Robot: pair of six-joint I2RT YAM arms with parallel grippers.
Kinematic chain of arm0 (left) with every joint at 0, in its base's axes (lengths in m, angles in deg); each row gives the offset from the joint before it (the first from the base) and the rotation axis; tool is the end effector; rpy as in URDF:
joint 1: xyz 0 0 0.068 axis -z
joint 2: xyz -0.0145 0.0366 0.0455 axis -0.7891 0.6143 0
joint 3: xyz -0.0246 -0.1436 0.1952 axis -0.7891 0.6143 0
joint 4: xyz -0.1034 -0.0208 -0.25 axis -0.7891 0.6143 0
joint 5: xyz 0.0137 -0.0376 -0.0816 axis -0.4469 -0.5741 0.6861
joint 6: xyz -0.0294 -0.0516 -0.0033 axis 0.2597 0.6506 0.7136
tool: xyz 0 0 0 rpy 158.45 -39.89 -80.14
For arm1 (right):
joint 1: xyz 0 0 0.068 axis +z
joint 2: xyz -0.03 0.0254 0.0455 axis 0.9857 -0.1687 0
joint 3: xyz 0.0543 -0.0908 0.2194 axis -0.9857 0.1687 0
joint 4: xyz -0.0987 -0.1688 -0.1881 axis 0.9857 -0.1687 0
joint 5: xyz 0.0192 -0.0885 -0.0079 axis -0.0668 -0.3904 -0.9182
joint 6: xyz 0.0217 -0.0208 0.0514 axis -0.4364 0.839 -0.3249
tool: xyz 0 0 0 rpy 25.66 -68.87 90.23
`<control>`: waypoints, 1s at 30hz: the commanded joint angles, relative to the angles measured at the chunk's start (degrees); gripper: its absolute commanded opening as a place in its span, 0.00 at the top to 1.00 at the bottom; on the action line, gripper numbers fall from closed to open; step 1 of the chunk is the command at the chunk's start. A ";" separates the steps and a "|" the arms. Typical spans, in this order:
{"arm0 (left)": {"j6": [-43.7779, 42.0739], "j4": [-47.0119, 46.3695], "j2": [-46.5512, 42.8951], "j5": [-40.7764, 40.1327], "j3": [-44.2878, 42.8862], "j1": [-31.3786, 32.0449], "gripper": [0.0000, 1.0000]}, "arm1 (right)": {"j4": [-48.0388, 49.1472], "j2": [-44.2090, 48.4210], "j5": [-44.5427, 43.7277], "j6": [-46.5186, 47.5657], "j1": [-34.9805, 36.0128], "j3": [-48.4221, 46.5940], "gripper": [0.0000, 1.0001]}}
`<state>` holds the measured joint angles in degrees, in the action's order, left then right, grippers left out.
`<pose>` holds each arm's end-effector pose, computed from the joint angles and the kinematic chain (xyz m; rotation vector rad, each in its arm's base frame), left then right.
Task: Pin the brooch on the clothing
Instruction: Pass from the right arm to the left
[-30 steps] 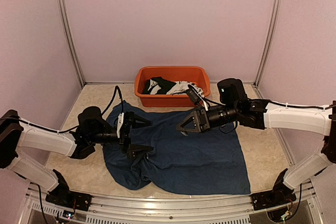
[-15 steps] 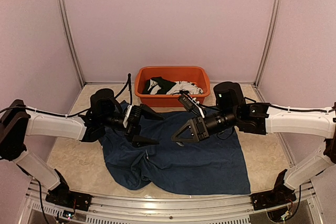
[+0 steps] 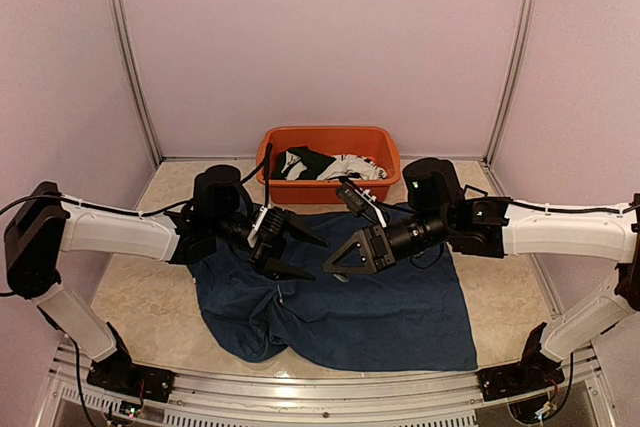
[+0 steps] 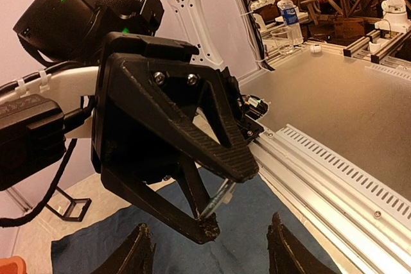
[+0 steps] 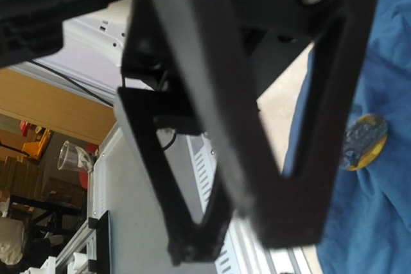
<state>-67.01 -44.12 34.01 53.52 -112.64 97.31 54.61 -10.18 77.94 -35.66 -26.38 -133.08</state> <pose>0.2137 -0.2712 0.2025 1.6336 0.7209 -1.1500 0.1717 0.2861 0.2460 -0.8491 2.2298 1.6854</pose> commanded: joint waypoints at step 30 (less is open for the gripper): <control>-7.14 9.29 4.30 3.73 -6.20 3.34 0.70 | 1.21 -1.98 0.52 -0.56 0.76 -0.52 0.60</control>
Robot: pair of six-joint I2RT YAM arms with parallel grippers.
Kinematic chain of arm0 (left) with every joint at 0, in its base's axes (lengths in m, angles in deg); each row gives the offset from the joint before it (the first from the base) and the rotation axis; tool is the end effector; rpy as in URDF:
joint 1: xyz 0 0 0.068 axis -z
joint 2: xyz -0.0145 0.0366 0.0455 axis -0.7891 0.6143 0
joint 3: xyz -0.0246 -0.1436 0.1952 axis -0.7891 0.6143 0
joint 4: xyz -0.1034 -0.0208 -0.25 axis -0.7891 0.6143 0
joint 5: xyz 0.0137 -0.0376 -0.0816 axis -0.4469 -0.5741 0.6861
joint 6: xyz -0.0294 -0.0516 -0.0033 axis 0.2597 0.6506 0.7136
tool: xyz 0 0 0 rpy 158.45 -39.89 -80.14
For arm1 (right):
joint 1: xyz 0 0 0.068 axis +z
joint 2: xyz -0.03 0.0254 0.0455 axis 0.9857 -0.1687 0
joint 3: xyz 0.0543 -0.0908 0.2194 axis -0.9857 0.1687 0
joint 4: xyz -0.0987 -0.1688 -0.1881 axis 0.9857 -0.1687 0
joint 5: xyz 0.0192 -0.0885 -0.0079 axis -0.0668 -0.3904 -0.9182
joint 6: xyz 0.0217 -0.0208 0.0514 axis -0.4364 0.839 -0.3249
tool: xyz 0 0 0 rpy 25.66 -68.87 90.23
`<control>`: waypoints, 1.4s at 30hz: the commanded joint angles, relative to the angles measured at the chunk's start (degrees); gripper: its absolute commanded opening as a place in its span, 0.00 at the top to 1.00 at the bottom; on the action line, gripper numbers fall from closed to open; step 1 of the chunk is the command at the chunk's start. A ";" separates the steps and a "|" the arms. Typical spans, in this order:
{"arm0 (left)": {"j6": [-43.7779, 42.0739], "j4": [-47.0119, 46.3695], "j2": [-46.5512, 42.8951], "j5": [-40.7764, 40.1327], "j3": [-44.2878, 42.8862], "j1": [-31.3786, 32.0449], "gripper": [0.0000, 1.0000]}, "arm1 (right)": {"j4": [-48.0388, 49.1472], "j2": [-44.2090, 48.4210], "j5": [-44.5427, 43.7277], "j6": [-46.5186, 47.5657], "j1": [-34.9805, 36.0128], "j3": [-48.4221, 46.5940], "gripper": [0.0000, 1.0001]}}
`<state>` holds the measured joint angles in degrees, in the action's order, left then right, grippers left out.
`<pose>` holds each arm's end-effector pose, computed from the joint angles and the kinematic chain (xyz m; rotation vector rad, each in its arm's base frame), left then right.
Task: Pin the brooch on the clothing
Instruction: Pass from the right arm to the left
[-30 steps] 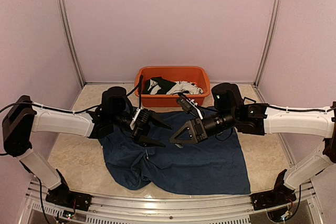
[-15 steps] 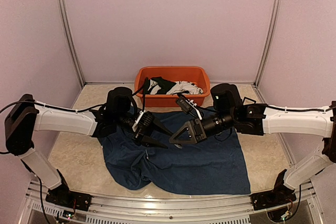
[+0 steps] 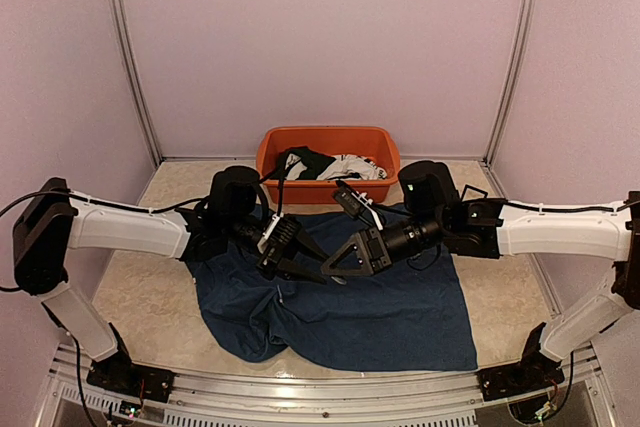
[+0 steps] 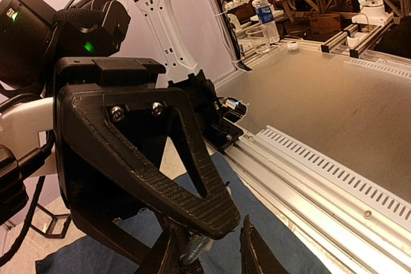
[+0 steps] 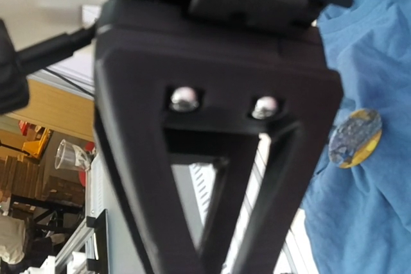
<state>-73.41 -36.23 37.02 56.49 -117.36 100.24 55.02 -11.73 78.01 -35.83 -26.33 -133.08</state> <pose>0.2066 -0.2910 0.1999 1.7225 0.6410 -1.2072 0.1736 0.2893 0.2382 -0.8443 2.2562 1.6817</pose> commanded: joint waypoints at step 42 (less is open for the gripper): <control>10.65 -4.01 -0.11 -0.26 2.67 0.82 1.00 | -9.88 4.29 -9.17 5.85 -1.46 -6.47 0.24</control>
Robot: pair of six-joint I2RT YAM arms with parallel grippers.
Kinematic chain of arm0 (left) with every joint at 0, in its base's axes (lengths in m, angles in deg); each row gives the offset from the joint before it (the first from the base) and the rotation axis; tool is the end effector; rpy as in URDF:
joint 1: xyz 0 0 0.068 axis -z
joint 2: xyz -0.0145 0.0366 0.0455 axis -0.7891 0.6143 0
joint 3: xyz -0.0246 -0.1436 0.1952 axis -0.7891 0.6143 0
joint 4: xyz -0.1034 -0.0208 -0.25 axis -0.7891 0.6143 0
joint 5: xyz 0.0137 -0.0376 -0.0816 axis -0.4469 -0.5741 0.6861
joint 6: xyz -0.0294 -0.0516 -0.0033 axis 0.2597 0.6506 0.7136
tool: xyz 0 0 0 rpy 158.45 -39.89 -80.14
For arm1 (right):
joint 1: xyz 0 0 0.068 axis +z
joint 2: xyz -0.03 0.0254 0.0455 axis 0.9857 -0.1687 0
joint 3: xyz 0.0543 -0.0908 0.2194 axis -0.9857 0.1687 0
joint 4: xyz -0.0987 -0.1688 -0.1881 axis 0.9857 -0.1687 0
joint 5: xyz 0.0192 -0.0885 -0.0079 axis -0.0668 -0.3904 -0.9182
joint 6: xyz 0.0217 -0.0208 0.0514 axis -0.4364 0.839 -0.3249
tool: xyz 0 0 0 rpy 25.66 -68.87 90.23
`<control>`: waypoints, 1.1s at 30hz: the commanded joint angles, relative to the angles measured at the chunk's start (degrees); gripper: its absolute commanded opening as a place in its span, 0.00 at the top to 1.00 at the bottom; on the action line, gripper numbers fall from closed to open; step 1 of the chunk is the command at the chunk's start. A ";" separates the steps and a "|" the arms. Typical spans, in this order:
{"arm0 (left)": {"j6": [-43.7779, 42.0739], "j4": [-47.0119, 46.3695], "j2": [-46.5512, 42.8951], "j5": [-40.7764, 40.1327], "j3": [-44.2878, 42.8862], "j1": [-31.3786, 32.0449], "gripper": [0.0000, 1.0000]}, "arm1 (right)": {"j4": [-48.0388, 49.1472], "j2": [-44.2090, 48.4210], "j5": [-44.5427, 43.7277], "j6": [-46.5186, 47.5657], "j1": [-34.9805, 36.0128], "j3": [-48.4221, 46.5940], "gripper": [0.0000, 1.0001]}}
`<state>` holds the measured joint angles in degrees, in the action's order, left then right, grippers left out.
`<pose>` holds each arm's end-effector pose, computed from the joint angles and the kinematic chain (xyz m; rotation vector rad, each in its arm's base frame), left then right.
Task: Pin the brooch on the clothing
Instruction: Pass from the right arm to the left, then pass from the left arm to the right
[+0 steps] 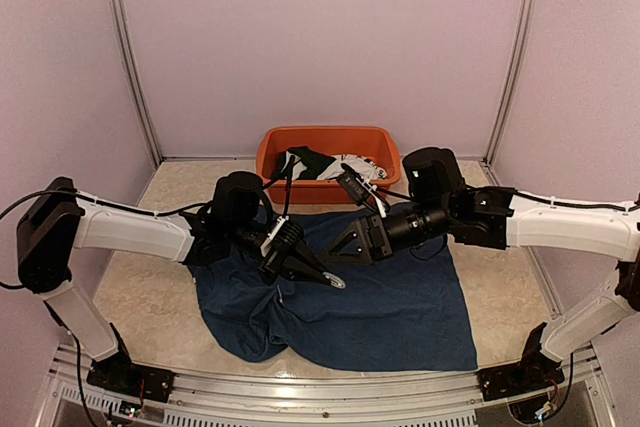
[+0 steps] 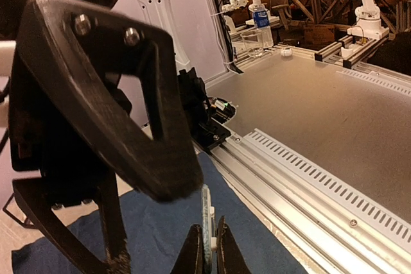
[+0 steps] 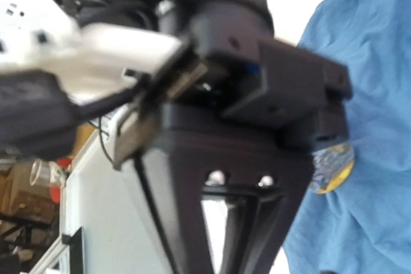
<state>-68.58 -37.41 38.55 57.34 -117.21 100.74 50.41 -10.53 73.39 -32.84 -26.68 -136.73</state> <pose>0.2051 -0.2943 0.1920 1.7211 0.7101 -1.2889 0.1784 0.2878 0.2587 -0.8227 2.2172 1.5816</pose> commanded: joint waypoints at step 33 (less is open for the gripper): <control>23.53 -1.71 -8.30 -14.46 7.81 1.17 1.00 | -22.02 0.98 -42.73 -9.86 0.98 -32.54 0.00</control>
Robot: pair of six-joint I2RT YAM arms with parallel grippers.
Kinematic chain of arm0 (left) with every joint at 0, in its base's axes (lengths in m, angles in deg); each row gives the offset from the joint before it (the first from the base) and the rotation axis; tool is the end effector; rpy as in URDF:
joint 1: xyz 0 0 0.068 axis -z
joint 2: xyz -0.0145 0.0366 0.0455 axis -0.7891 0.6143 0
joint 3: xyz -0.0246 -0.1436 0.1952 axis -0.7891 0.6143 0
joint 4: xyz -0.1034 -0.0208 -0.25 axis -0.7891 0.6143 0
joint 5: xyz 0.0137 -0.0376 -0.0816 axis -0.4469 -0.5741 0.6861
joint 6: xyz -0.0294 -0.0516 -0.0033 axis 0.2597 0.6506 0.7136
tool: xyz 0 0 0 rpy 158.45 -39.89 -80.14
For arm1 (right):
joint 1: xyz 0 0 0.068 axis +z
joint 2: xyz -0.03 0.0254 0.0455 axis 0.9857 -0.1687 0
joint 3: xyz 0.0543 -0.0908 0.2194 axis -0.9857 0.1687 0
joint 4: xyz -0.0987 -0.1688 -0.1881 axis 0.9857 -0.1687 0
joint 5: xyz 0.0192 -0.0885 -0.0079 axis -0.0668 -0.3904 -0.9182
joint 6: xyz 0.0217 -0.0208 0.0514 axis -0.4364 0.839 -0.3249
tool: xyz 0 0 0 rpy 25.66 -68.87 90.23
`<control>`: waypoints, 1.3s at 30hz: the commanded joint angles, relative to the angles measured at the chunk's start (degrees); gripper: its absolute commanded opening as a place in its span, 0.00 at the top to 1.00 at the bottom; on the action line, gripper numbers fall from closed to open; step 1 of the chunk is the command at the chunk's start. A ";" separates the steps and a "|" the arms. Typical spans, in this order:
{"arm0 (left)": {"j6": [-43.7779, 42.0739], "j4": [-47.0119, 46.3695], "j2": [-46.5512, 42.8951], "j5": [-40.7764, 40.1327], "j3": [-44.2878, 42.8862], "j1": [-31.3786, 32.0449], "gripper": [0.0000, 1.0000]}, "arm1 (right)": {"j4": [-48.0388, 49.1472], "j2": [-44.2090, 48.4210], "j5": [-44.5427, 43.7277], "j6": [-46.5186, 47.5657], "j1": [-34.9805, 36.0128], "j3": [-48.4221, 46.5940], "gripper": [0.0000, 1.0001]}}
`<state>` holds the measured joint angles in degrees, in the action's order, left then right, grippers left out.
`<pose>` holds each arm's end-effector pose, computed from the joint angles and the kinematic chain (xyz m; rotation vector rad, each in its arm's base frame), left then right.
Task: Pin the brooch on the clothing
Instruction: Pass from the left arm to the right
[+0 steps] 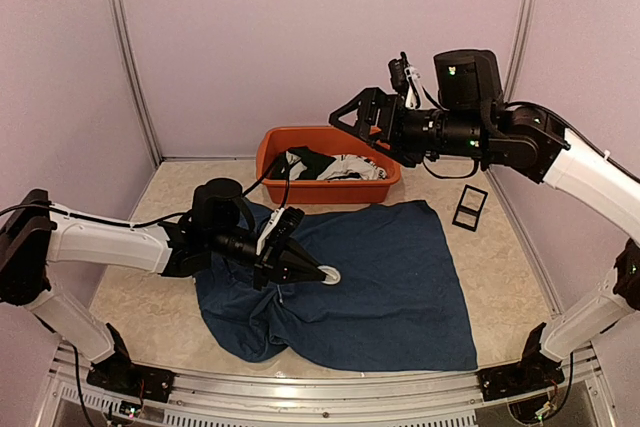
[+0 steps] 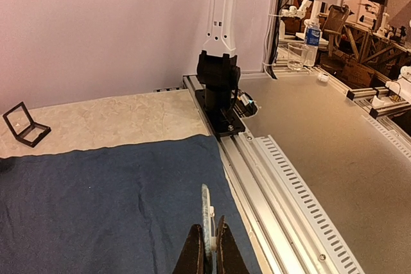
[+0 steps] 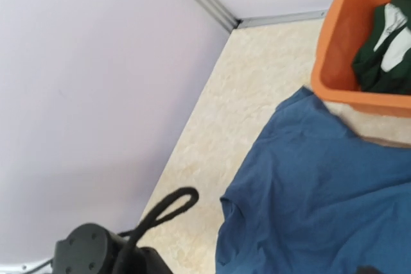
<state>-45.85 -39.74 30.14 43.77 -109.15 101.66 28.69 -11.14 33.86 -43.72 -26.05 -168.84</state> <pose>0.1888 -0.2765 0.1958 1.5142 1.1857 -1.3369 0.1974 0.2728 0.4146 -0.0971 2.0507 1.1731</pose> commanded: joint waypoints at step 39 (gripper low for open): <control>33.99 -33.63 5.09 -13.65 3.80 -2.56 1.00 | 47.60 20.25 2.99 31.52 1.05 56.29 0.18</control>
<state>-21.04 -63.28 32.91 33.02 -105.98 100.00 64.36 11.66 28.94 -16.81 -25.52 -113.98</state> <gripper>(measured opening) 0.034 0.830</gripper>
